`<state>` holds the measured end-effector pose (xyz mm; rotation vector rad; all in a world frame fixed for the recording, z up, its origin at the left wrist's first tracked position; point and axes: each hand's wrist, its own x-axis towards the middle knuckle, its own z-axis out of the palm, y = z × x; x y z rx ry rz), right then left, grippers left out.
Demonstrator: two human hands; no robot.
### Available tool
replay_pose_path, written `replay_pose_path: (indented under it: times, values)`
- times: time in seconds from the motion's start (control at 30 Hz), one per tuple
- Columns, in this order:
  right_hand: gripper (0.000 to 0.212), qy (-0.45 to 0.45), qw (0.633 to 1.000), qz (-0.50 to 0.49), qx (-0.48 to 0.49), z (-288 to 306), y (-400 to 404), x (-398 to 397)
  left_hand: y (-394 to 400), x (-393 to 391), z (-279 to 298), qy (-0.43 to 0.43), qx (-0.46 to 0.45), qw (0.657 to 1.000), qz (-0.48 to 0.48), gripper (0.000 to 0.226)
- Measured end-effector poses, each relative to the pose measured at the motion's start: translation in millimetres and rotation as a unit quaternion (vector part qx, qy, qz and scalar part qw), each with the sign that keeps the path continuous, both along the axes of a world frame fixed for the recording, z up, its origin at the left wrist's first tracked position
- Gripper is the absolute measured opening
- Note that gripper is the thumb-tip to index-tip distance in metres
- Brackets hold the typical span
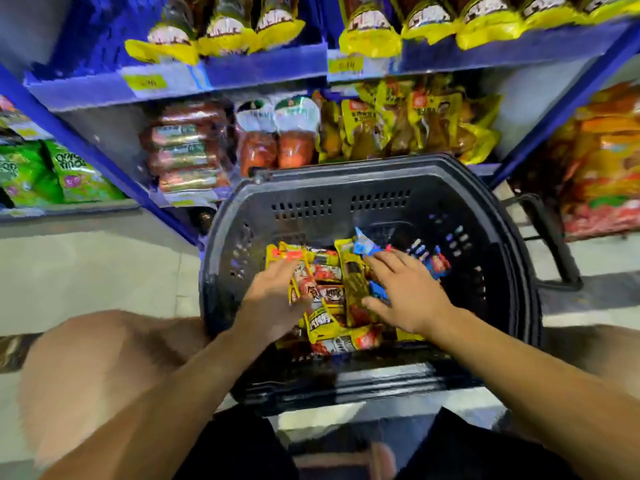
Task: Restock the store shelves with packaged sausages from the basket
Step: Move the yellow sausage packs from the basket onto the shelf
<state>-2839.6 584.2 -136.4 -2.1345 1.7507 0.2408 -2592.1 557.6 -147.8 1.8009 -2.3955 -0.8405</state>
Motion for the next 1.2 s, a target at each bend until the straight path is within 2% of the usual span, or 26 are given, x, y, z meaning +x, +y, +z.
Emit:
replay_pose_path:
  times: [0.2,0.3,0.47,0.67,0.77,0.87,0.97,1.07,1.2]
  values:
    - [0.080,-0.023,0.998,-0.011,0.053,-41,1,-3,-16,-19,-62,0.016,0.159,0.976,0.150,0.075]
    - [0.079,-0.036,0.997,-0.016,0.065,-53,-2,-3,-20,-31,-85,0.060,0.170,0.960,0.214,0.062]
    - [0.079,-0.065,0.992,-0.037,0.097,-70,-10,-6,-25,-44,-106,0.077,0.190,0.938,0.279,0.086]
    - [0.079,-0.110,0.978,-0.081,0.160,-92,-28,-8,-30,-41,-100,0.132,0.260,0.905,0.309,0.062]
    - [0.088,-0.109,0.977,-0.021,0.183,-103,-46,-10,-27,-32,-88,0.143,0.273,0.909,0.280,0.054]
    - [0.093,-0.068,0.974,0.074,0.201,-112,-56,-14,-24,-26,-72,0.175,0.286,0.905,0.262,0.051]
    - [0.107,-0.024,0.965,0.125,0.230,-120,-57,-18,-21,-19,-61,0.198,0.280,0.904,0.256,0.051]
    - [0.114,0.005,0.970,0.164,0.179,-127,-51,-18,-18,-12,-55,0.214,0.278,0.896,0.271,0.053]
    - [0.102,-0.010,0.976,0.186,0.112,-131,-51,-13,-20,-10,-51,0.240,0.276,0.883,0.296,0.054]
